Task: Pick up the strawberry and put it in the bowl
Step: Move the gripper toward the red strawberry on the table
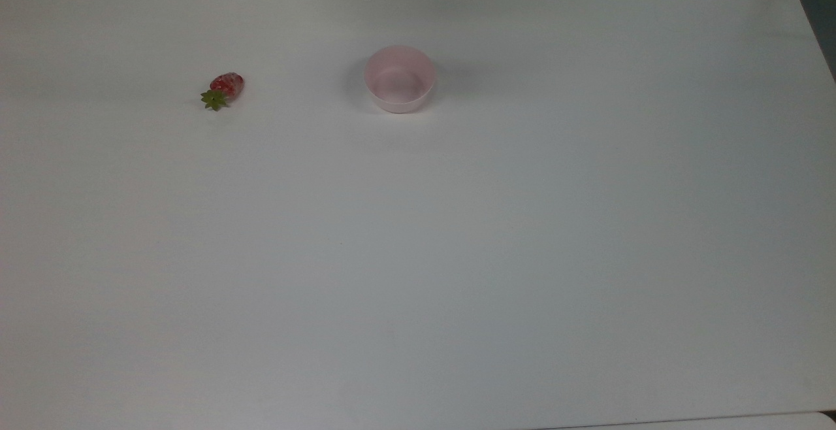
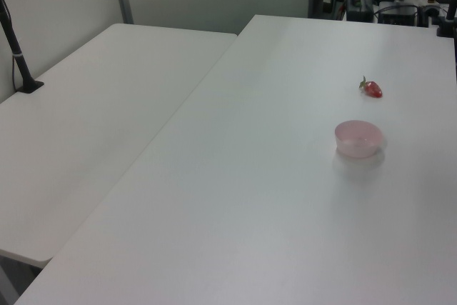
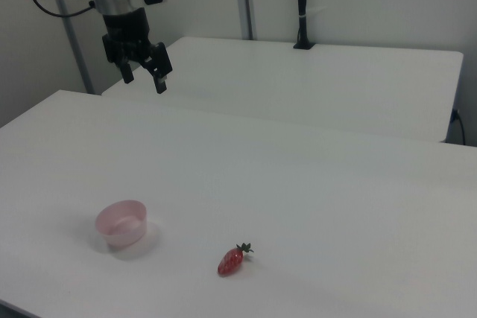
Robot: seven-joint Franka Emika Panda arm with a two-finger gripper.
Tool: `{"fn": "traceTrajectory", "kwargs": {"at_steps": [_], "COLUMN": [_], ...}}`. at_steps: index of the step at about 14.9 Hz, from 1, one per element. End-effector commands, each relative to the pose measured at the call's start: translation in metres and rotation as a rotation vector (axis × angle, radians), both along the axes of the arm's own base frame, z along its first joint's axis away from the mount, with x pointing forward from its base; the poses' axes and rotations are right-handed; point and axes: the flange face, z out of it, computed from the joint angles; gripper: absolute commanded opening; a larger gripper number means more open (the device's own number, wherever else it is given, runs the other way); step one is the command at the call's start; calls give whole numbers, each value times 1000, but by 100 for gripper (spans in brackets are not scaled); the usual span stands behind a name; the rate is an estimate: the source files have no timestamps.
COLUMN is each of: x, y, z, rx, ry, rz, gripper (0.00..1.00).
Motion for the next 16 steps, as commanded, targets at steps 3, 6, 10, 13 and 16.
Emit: {"fn": "traceTrajectory", "kwargs": {"at_steps": [3, 6, 10, 13, 16], "x": [-16, -16, -17, -28, -40], "y": [2, 2, 2, -11, -44], "z": [6, 6, 6, 10, -4], "rx": [-4, -4, -4, -9, -42], "ry": [-25, -25, -22, -5, 61], "rz": [12, 12, 13, 44, 248], "gripper": [100, 100, 100, 100, 100]}}
